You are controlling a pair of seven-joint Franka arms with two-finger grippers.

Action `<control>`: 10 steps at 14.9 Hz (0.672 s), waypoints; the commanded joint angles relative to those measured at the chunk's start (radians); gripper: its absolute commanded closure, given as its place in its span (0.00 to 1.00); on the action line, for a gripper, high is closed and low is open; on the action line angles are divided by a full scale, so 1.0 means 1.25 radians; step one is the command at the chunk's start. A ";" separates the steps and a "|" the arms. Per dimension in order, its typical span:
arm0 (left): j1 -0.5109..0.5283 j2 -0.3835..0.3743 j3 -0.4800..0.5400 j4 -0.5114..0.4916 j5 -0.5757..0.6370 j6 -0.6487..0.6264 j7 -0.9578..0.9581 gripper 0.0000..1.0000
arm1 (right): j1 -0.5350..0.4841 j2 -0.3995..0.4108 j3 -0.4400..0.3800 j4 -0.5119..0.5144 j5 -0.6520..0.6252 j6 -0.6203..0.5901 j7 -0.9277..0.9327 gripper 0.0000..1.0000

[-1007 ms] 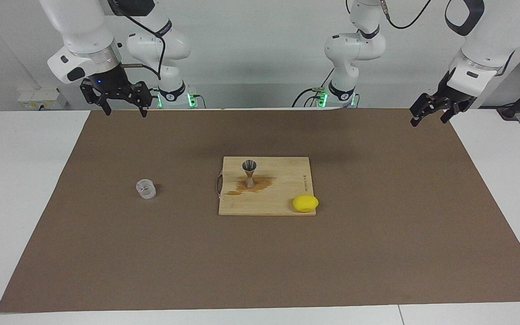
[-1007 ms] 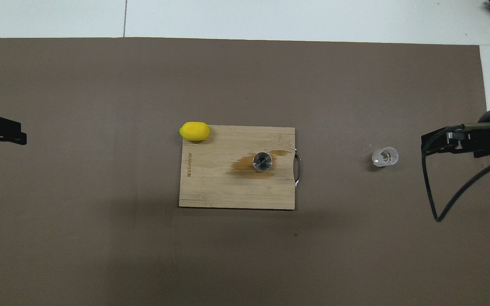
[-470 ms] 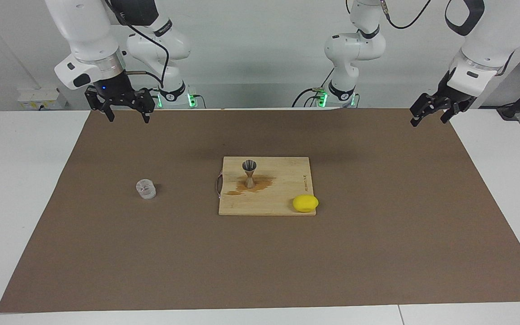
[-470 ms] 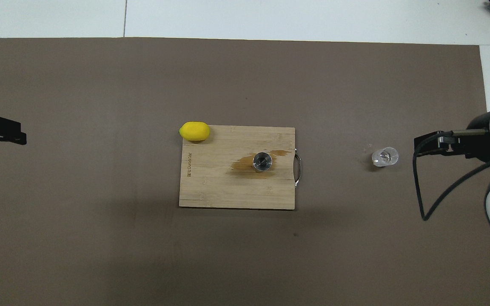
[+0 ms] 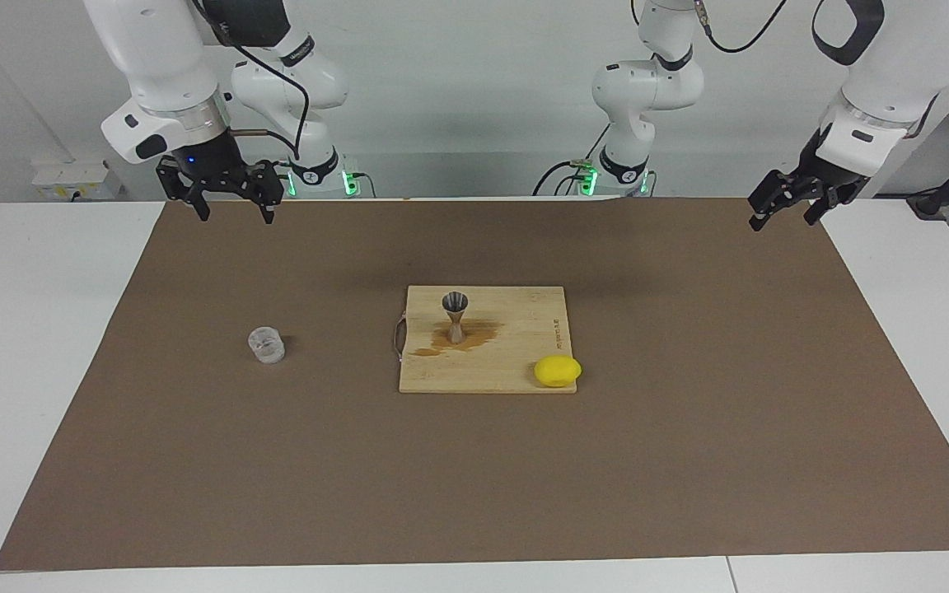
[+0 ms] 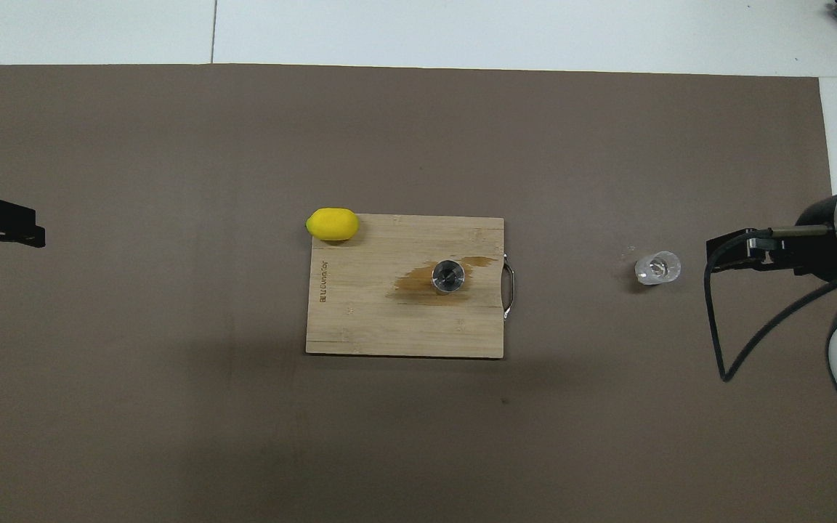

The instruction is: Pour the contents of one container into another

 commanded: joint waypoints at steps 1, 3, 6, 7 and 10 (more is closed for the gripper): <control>0.007 -0.022 -0.004 -0.022 0.002 0.010 -0.007 0.00 | -0.008 -0.021 0.003 -0.021 0.015 -0.002 -0.026 0.00; 0.007 -0.022 -0.004 -0.022 0.002 0.010 -0.007 0.00 | -0.008 -0.021 0.004 -0.020 0.015 -0.002 -0.026 0.00; 0.007 -0.021 -0.004 -0.022 0.002 0.010 -0.007 0.00 | -0.008 -0.021 0.004 -0.021 0.015 -0.002 -0.024 0.00; 0.007 -0.021 -0.004 -0.022 0.002 0.010 -0.007 0.00 | -0.009 -0.021 0.004 -0.020 0.016 -0.001 -0.023 0.00; 0.007 -0.022 -0.004 -0.022 0.002 0.010 -0.007 0.00 | -0.017 -0.021 0.003 -0.021 0.056 -0.002 -0.016 0.00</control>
